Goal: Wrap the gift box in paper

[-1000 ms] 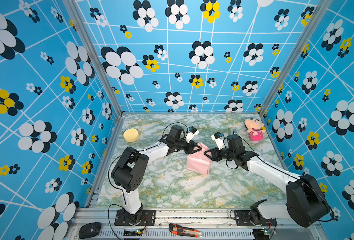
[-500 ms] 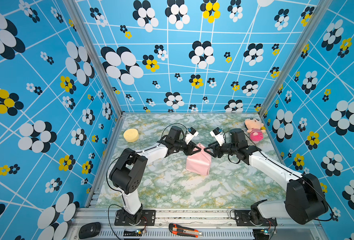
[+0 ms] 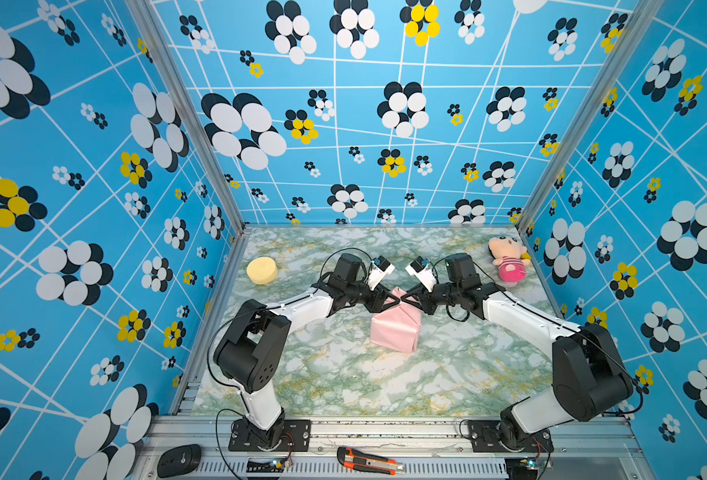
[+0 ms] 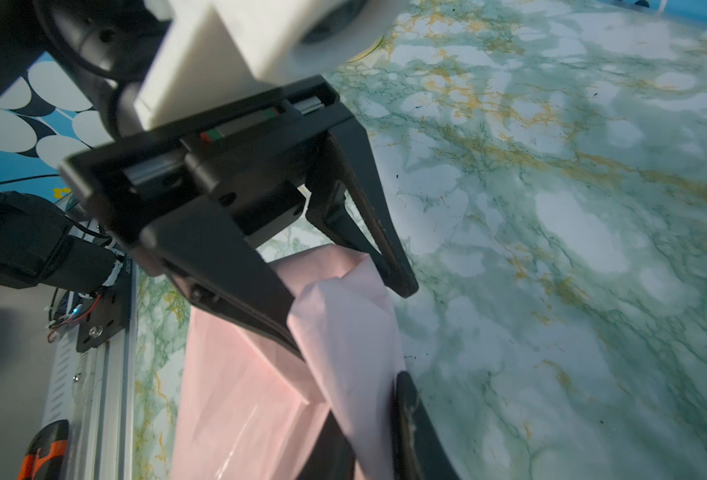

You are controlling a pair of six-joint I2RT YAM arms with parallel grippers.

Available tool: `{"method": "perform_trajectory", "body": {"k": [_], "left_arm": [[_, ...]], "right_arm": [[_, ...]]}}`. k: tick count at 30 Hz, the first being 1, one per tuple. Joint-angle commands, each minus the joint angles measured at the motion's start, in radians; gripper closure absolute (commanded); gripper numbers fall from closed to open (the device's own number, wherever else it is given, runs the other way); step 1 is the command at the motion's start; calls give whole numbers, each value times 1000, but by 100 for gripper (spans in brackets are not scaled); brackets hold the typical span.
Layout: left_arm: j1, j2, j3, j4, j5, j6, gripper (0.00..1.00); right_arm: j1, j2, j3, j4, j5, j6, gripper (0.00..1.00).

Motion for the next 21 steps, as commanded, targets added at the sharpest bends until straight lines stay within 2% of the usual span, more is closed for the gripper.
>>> {"method": "perform_trajectory", "body": {"k": [1,6,9,12,16,18,21], "left_arm": [[12,-33,-40,-73,-47,21,48],[20,-62,-76,-75,-70,8,48],[20,-78,-100,-78,-99,6,48],[20,-81,-114,-96,-136,12,49],[20,-83,-135,-91,-163,15,50],[18,-83,-140,-88,-166,14,50],[16,-85,-142,-85,-171,14,51]], "right_arm": [[3,8,28,-47,-23,-55,87],[3,-3,31,-55,11,-95,97],[4,-17,31,-44,16,-97,96],[13,-37,15,-36,-11,-113,91],[29,-33,12,-21,-80,-103,67],[30,-11,31,-25,-103,-95,62],[37,21,59,-36,-98,-98,61]]}}
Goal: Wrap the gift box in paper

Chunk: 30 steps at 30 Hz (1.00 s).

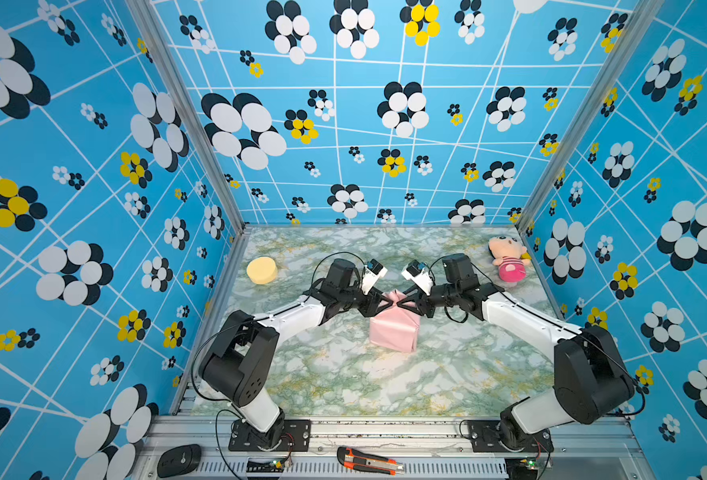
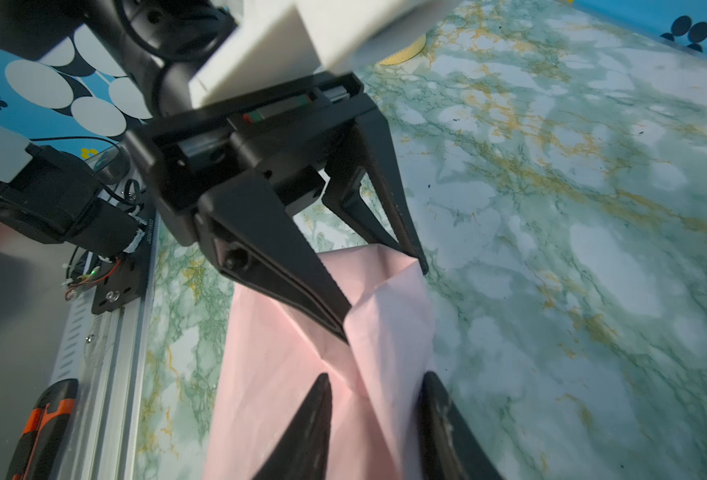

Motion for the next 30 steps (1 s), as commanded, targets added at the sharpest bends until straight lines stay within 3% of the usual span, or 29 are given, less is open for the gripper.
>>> {"method": "perform_trajectory", "body": {"k": [1,4,9,13,21,30], "left_arm": [[3,9,-43,-101,-91,16,51],[-5,9,-44,-104,-97,22,51],[-10,0,-54,-85,-104,1,50],[2,-31,-76,-30,-116,-60,48],[26,-122,-139,57,-101,-177,40],[48,-202,-116,62,-75,-257,36]], "right_arm": [[12,28,46,-13,-40,1,61],[19,29,43,29,-12,17,66],[28,20,41,27,27,-8,86],[42,-5,12,-9,37,-104,92],[93,-47,-59,21,119,-287,93],[101,-79,-101,17,79,-411,92]]}}
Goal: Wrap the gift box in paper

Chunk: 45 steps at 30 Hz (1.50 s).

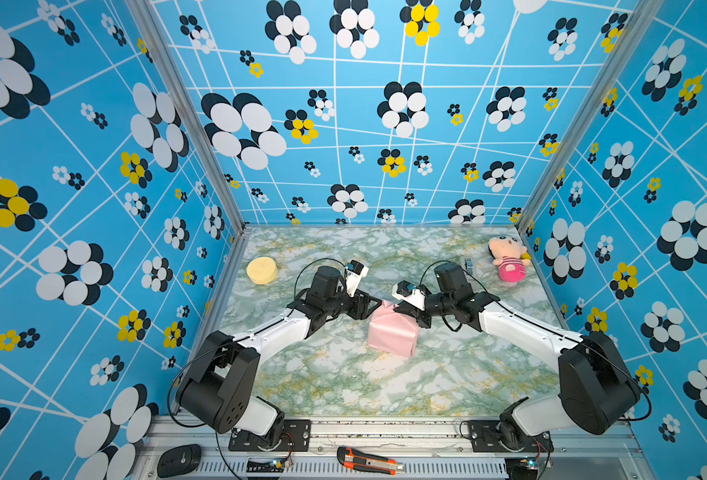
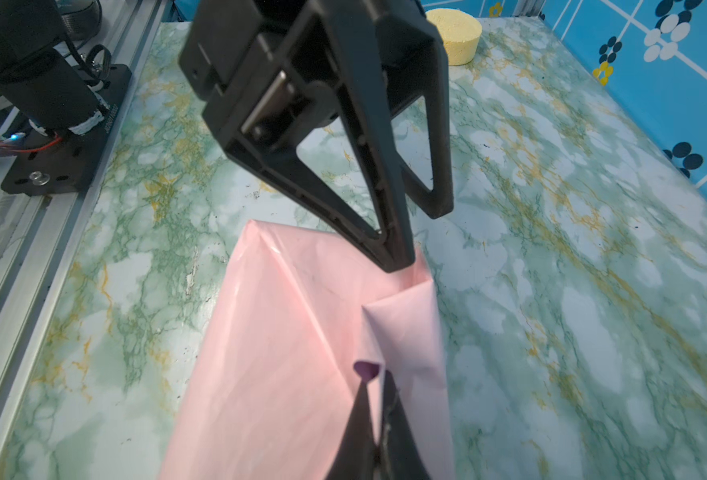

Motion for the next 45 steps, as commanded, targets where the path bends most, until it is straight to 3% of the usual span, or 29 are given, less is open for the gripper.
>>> {"method": "perform_trajectory", "body": {"k": [1,14,25,31,36,39,42,45], "left_arm": [[2,-17,61,-19,11,-27,36],[-55,191,327,-355,42,117,38],[-71,158,259,-402,54,165,38],[-77,135,201,-375,-4,172,39],[-99,121,171,-359,-52,183,39],[-116,111,161,-358,-86,191,39],[-129,99,154,-356,-112,201,39],[-142,80,142,-349,-147,209,39]], "right_arm": [[9,-16,-19,-26,-28,-66,91],[11,26,23,-110,-50,-108,87],[11,21,29,-124,-47,-110,83],[8,-17,31,-124,-51,-39,63],[6,-130,0,-98,-51,211,50],[1,-214,-46,-63,-45,429,45],[1,-297,-100,16,65,767,37],[1,-310,-86,-56,301,1156,34]]}}
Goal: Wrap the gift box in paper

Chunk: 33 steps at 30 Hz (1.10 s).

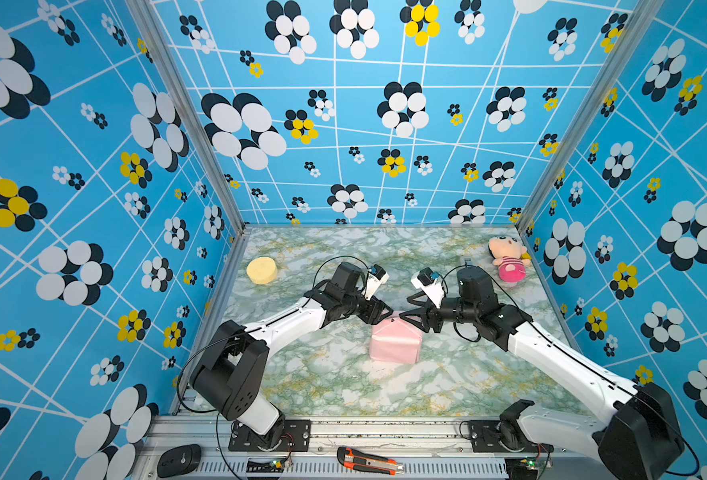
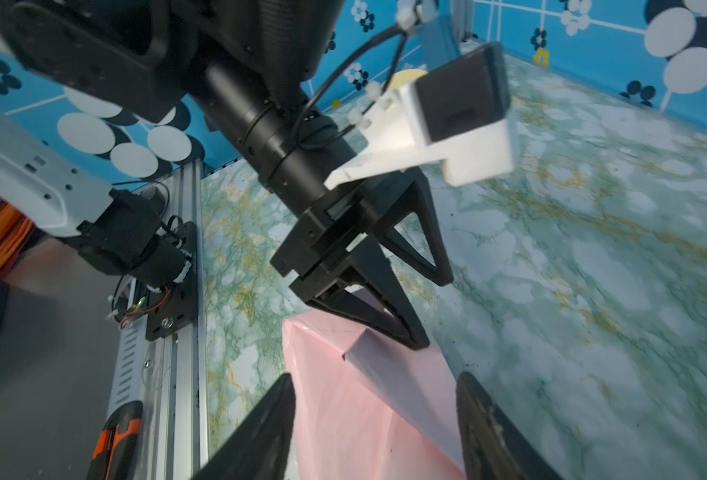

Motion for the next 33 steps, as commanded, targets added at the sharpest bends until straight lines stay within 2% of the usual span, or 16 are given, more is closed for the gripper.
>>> {"method": "perform_trajectory", "body": {"k": [1,4,9,20,25,29,33], "left_arm": [[-23,-22,-43,-49,-74,42,39],[-33,-36,-54,-37,-104,49,39],[-42,-43,-60,-30,-125,55,39],[-58,-41,-60,-25,-151,57,39],[-58,-45,-52,-26,-157,40,39],[-51,-50,-38,-41,-146,19,37],[-33,-64,-22,-59,-55,3,35]], "right_arm": [[-3,12,6,-75,255,563,33],[7,62,49,-178,262,709,31],[36,129,92,-210,264,791,26],[113,213,166,-332,215,719,23],[121,243,164,-468,315,635,24],[124,245,134,-505,360,570,24],[126,251,93,-479,376,547,24]]}}
